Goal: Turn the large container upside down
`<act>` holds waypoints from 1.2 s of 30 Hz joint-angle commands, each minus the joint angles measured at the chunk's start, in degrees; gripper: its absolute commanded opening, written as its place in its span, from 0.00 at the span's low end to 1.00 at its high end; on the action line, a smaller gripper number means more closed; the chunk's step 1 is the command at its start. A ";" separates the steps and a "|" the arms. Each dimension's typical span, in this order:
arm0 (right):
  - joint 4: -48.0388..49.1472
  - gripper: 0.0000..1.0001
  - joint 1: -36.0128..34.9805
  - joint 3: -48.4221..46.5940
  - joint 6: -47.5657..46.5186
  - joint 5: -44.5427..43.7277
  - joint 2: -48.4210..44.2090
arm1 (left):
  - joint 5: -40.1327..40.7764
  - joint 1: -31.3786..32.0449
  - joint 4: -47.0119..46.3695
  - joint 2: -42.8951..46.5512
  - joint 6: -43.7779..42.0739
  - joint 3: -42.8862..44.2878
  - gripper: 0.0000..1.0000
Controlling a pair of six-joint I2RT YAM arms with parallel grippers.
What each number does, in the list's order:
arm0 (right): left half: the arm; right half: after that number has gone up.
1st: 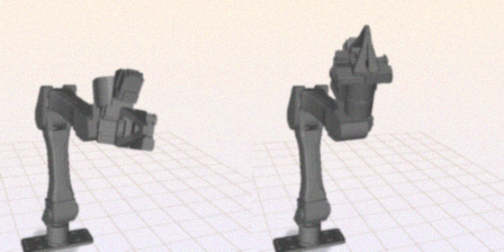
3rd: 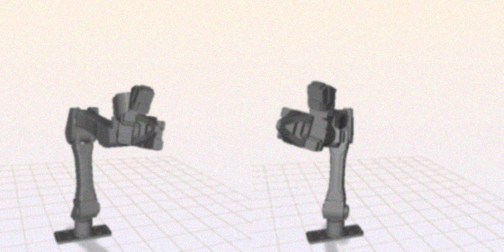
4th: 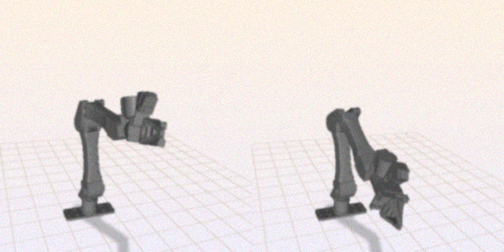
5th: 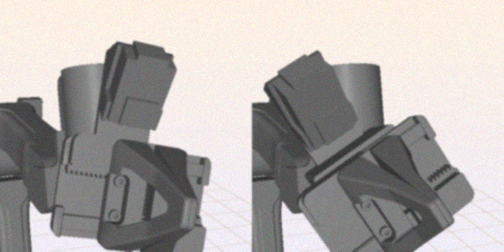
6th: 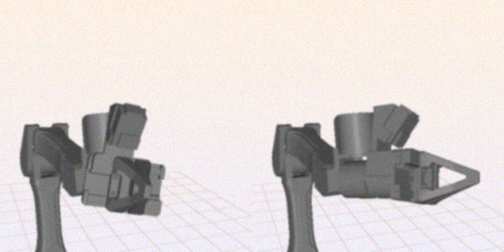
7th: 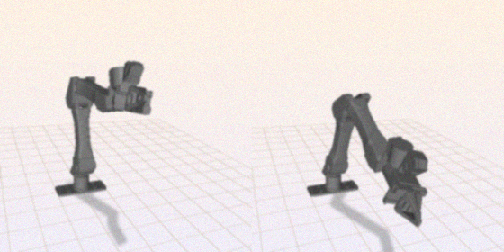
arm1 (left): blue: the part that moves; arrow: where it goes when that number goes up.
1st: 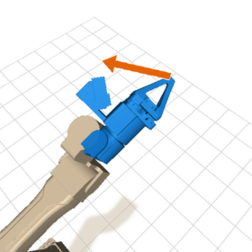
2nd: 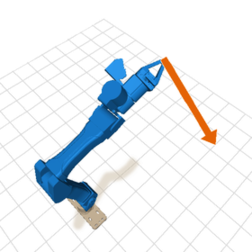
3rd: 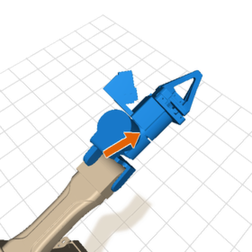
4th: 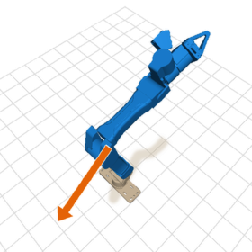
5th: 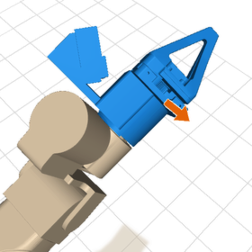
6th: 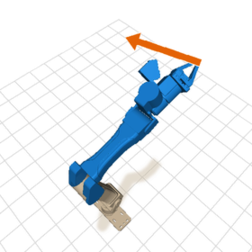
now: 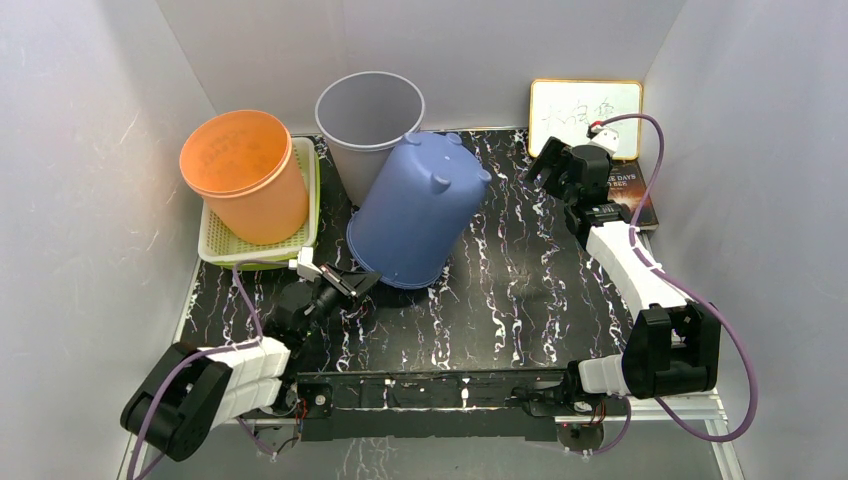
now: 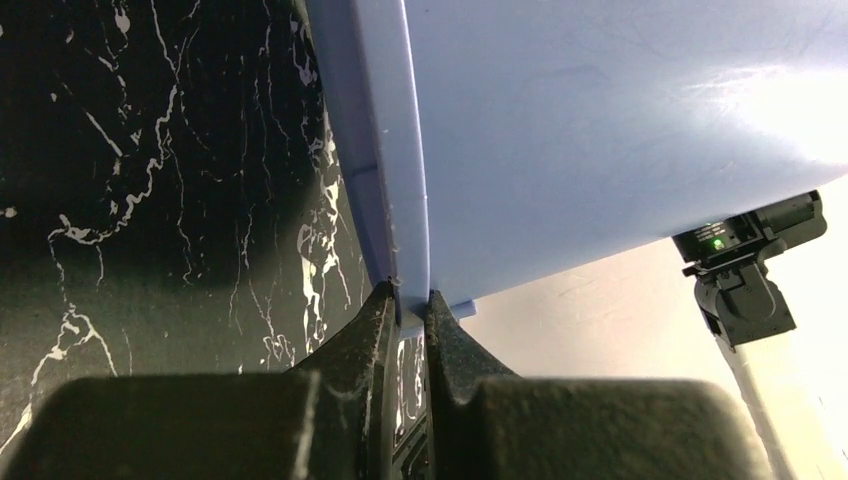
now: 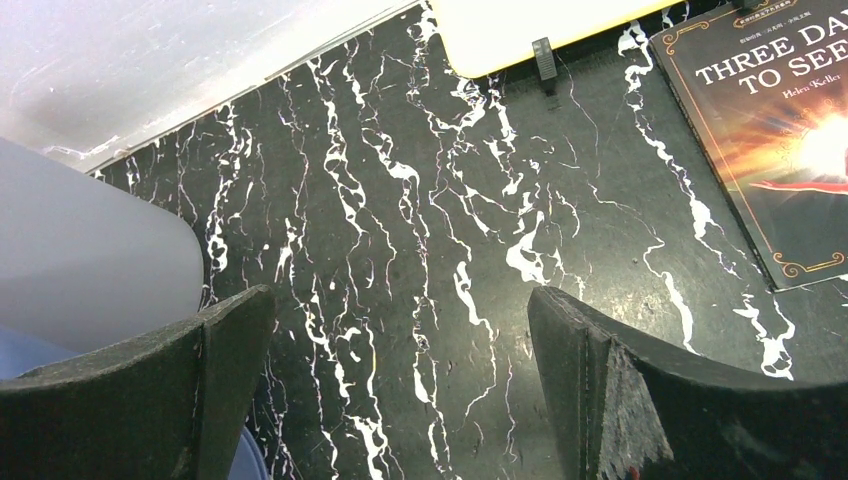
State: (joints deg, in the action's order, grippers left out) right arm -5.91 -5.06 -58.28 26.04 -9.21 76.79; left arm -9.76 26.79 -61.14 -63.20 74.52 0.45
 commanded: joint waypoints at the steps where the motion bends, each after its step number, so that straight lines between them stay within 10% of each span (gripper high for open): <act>1: 3.40 0.98 0.41 0.09 0.15 -0.37 -1.16 | 1.53 -0.15 7.52 3.49 -2.85 -7.08 0.01; 11: 3.80 0.98 0.41 0.96 0.25 -0.22 -0.68 | 3.09 -0.15 16.69 4.64 -3.89 -5.73 0.36; 20: 3.85 0.98 0.41 1.05 0.24 -0.27 -0.60 | 3.48 -0.15 24.07 6.62 -6.35 -2.46 0.43; 36: 2.52 0.98 0.22 -0.67 -1.71 5.45 1.26 | 14.80 -0.07 75.70 17.93 -20.23 19.62 0.60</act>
State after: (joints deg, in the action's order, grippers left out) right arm -5.43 -5.06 -57.21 25.67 -7.97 76.97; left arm 1.08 26.79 -0.23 -45.93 60.16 14.76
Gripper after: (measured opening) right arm 0.980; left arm 0.591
